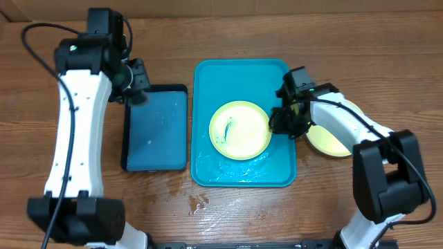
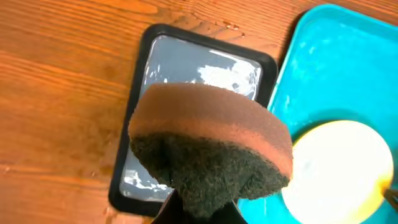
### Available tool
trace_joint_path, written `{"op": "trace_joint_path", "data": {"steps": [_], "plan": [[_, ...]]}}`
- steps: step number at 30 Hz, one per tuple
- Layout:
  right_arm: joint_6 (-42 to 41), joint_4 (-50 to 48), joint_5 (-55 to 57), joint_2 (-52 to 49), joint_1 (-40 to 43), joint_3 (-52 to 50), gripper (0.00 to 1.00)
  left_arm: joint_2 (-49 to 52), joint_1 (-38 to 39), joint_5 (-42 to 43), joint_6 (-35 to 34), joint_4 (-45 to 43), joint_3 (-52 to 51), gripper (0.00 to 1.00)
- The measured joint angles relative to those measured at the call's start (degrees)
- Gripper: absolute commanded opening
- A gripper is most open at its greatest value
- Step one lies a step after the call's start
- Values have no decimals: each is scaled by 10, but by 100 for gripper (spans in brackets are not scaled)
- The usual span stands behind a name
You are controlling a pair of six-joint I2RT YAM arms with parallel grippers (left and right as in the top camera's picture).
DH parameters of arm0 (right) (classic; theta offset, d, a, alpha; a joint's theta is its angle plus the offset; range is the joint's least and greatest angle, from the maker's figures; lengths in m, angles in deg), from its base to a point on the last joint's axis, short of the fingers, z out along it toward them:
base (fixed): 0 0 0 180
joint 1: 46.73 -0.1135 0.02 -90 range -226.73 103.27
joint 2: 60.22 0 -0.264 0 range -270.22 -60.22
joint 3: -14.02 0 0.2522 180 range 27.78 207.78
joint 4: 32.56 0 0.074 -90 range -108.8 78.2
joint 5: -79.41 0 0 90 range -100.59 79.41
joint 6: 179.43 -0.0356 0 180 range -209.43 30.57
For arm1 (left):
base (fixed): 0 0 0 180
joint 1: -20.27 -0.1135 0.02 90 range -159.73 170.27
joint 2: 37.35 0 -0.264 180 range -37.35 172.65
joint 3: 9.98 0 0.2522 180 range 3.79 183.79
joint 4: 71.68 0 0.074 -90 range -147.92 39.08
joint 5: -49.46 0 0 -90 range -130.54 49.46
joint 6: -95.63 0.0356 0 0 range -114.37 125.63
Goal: Clean dirty plates on tray and stack at the side
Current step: 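Pick up the sponge from the dark tray with the left gripper, then scrub the last yellow plate with the sponge in the left gripper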
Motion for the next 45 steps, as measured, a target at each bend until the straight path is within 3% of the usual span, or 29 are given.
{"op": "trace_joint_path", "data": {"steps": [6, 10, 16, 23, 32, 36, 41, 45], "plan": [[13, -33, 6, -11, -26, 0, 24, -3, 2, 37, 0, 12, 0, 4], [22, -41, 6, -35, -34, 5, 4, -1, 24, 55, 0, -6, -1, 4], [18, -35, -2, -40, -34, 14, 4, -1, 97, 62, 0, -54, -35, 4], [18, -14, -3, -41, -34, 18, 4, 16, 178, 72, -23, -178, -157, 4], [17, -10, -3, -41, -34, 19, 4, 145, 225, 169, -74, -336, -232, 4], [18, -7, -2, -41, -34, 19, 4, 202, 245, 202, -85, -338, -233, 4], [18, 0, -3, -41, -31, 19, 4, 205, 248, 212, -88, -328, -231, 4], [19, 0, -2, -41, -31, 19, 4, 205, 249, 178, -87, -264, -221, 4]]}}
